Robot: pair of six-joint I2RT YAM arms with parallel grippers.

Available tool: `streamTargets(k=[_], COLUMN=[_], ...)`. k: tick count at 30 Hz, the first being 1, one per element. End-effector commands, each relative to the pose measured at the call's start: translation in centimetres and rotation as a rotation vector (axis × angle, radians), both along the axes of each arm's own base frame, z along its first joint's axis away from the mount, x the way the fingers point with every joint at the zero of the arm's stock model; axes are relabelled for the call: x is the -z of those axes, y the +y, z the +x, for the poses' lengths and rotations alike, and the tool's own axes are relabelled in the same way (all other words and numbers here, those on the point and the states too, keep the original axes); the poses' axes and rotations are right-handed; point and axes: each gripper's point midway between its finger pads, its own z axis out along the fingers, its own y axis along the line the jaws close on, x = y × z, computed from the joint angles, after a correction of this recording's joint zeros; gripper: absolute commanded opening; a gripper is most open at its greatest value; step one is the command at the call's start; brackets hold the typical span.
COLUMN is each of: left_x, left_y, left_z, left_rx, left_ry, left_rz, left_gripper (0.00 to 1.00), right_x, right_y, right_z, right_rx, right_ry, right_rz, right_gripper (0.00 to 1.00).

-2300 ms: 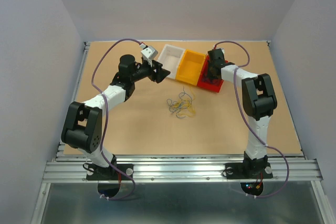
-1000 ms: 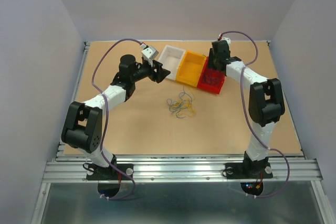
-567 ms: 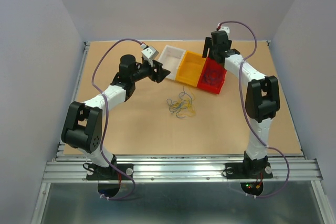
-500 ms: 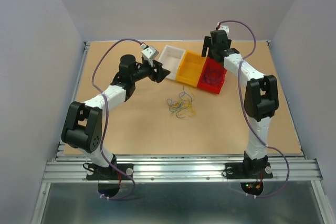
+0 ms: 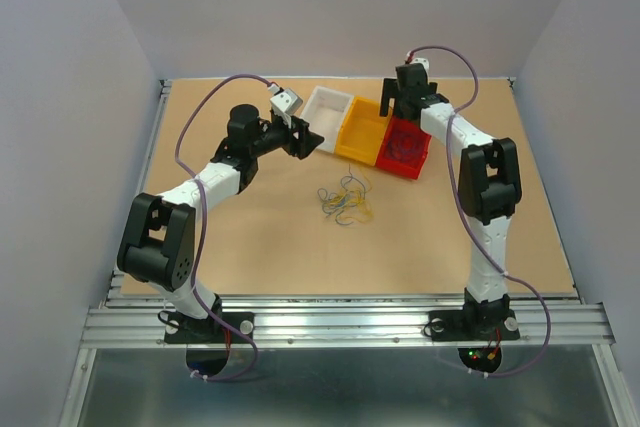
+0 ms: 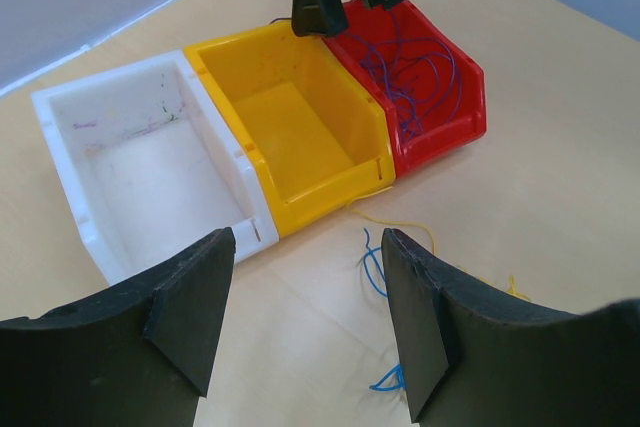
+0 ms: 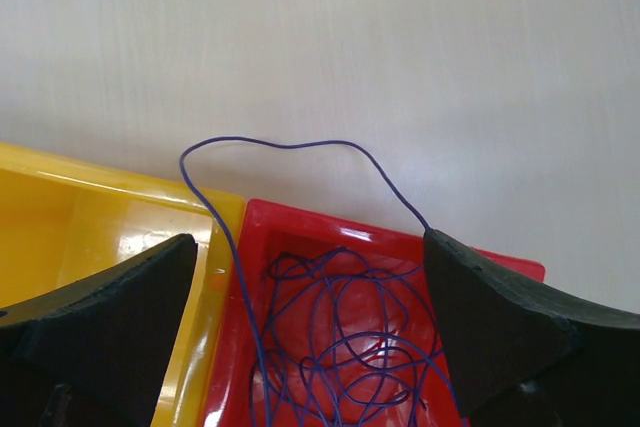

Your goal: Untangle the cables

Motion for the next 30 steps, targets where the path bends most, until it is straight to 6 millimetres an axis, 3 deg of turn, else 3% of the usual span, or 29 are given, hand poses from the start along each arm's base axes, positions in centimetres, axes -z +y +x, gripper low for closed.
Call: streamTargets(k=[1, 7, 15, 30], left_x=[-1.5, -1.3, -1.5, -1.5], left_y=[-0.5, -0.5, -0.5, -0.5], left_z=[0.2, 0.3, 0.2, 0.1], left_rx=[0.014, 0.015, 0.014, 0.012], left_ry=[-0.056, -0.049, -0.056, -0.054], left_rz=[-0.01, -0.009, -0.008, -0.008], left_gripper=[0.72, 0.72, 0.72, 0.72], right_x=[-1.7, -0.8, -1.2, -2.0], right_y=[-1.9, -2.4, -3.3, -3.3], right_z=[0.6, 0.0, -0.5, -1.4], right_rx=[0.075, 0.094, 0.131, 0.079], right_ry=[-0.039, -0.02, -0.028, -0.06], right_rz=[-0.058, -0.078, -0.1, 0.045], right_gripper=[1.0, 1.0, 1.0, 1.0])
